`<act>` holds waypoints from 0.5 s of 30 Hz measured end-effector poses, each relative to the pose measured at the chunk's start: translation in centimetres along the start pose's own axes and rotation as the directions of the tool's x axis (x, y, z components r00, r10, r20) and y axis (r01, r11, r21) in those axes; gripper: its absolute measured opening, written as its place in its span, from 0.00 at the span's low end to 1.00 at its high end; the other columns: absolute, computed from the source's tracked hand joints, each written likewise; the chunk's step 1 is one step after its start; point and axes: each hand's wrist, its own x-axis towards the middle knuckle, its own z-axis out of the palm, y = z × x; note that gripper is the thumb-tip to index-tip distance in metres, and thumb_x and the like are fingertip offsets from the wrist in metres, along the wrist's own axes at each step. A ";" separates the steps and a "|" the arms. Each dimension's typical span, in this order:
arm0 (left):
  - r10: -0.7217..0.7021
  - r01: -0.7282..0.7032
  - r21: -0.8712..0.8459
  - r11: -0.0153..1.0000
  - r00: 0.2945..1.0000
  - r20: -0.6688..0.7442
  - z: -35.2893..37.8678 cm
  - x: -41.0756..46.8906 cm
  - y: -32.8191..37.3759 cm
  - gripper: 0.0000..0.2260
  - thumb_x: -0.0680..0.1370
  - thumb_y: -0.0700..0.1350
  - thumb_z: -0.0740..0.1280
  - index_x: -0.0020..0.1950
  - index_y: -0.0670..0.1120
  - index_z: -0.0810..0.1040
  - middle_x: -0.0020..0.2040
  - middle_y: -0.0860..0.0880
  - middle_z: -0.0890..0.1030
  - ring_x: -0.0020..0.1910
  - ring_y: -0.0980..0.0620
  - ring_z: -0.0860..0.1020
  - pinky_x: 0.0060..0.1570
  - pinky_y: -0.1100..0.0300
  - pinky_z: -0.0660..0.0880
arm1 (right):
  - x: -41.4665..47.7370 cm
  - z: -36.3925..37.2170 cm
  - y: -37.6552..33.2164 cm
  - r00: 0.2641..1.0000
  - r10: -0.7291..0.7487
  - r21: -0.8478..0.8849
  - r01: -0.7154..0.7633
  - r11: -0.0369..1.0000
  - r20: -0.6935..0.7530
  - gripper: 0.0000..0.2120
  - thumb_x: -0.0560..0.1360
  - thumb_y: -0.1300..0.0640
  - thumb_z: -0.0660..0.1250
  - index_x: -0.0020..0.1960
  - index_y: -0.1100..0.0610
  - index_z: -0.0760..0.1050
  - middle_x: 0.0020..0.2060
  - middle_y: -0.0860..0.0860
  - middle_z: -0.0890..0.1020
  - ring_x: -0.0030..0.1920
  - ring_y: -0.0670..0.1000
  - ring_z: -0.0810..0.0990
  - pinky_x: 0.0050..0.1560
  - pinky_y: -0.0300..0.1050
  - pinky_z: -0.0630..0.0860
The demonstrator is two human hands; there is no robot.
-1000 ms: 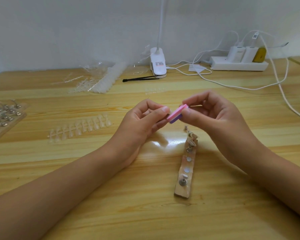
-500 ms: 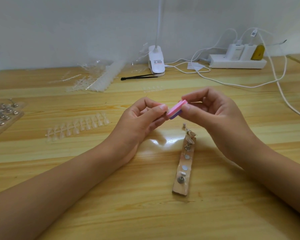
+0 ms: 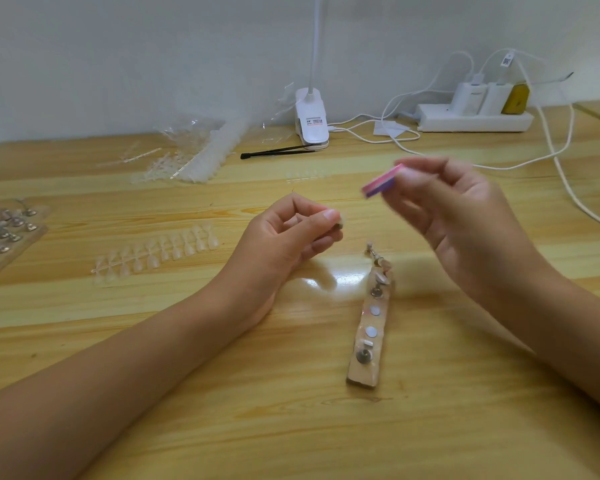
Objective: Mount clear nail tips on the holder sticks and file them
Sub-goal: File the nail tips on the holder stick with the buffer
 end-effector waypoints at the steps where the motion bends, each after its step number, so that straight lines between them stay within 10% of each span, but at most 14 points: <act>1: -0.001 0.000 0.035 0.999 1.000 0.023 0.1 -0.1 0.0 0.03 0.73 0.48 0.74 0.40 0.52 0.82 0.46 0.48 0.85 0.50 0.52 0.84 0.49 0.66 0.77 | 0.4 -0.5 -0.4 0.999 0.003 0.056 0.000 0.998 -0.052 0.07 0.74 0.64 0.68 0.51 0.60 0.75 0.45 0.53 0.83 0.48 0.48 0.84 0.52 0.37 0.79; 8: 0.016 -0.024 0.172 0.985 0.999 0.049 0.0 -0.6 0.3 0.02 0.74 0.50 0.73 0.42 0.53 0.82 0.45 0.52 0.84 0.51 0.55 0.80 0.60 0.56 0.77 | 1.5 -2.1 -0.2 0.991 0.078 0.139 -0.063 0.988 -0.106 0.04 0.78 0.65 0.64 0.51 0.59 0.75 0.40 0.51 0.86 0.44 0.45 0.84 0.49 0.35 0.79; 15: -0.046 -0.072 0.512 0.856 0.976 0.213 0.7 -2.0 1.2 0.06 0.74 0.52 0.74 0.39 0.52 0.83 0.40 0.53 0.85 0.39 0.57 0.79 0.40 0.69 0.73 | 1.8 -2.4 -0.3 0.992 0.121 0.123 -0.116 0.986 -0.035 0.04 0.76 0.64 0.67 0.51 0.60 0.76 0.41 0.52 0.85 0.44 0.46 0.84 0.46 0.34 0.79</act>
